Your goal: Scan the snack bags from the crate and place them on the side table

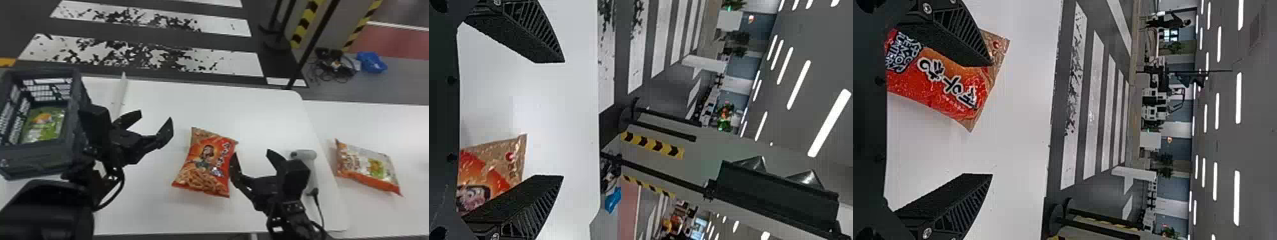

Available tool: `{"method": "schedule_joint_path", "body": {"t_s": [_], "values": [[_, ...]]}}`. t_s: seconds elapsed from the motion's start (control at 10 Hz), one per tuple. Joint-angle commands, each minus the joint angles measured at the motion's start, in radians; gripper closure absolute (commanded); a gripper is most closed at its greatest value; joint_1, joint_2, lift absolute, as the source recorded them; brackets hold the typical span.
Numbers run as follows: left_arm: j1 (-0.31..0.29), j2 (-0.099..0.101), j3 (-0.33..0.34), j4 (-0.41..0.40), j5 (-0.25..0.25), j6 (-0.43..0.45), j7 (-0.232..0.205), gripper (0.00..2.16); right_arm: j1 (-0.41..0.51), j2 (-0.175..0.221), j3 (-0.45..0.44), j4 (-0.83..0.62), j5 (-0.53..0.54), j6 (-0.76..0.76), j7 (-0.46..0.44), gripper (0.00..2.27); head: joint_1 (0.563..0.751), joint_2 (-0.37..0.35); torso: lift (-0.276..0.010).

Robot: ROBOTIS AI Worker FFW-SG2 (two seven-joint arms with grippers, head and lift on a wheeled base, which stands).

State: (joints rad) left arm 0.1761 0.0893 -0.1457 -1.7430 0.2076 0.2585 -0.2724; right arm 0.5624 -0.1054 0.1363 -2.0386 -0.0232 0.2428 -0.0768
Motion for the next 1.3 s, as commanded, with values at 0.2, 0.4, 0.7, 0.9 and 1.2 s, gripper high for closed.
{"method": "schedule_joint_path", "body": {"t_s": [0.2,0.4,0.7,0.9,1.2], "values": [[0.094,0.004,0.094,-0.110,-0.060,-0.093,0.067,0.04,-0.019,0.000,-0.047,-0.038,-0.129,0.232,0.094,0.10,0.695,-0.045,-0.050],[0.151,0.004,0.132,-0.150,-0.066,-0.192,0.110,0.06,-0.053,0.001,-0.093,-0.037,-0.225,0.388,0.167,0.10,0.695,-0.001,-0.050],[0.201,0.006,0.155,-0.179,-0.062,-0.225,0.133,0.07,-0.101,0.004,-0.145,-0.008,-0.340,0.527,0.253,0.10,0.695,0.064,-0.050],[0.209,0.004,0.156,-0.176,-0.054,-0.222,0.133,0.08,-0.147,0.004,-0.182,0.046,-0.419,0.628,0.316,0.10,0.695,0.090,-0.050],[0.212,0.003,0.156,-0.168,-0.053,-0.219,0.128,0.08,-0.197,0.007,-0.198,0.118,-0.446,0.680,0.359,0.10,0.695,0.106,-0.050]]}}
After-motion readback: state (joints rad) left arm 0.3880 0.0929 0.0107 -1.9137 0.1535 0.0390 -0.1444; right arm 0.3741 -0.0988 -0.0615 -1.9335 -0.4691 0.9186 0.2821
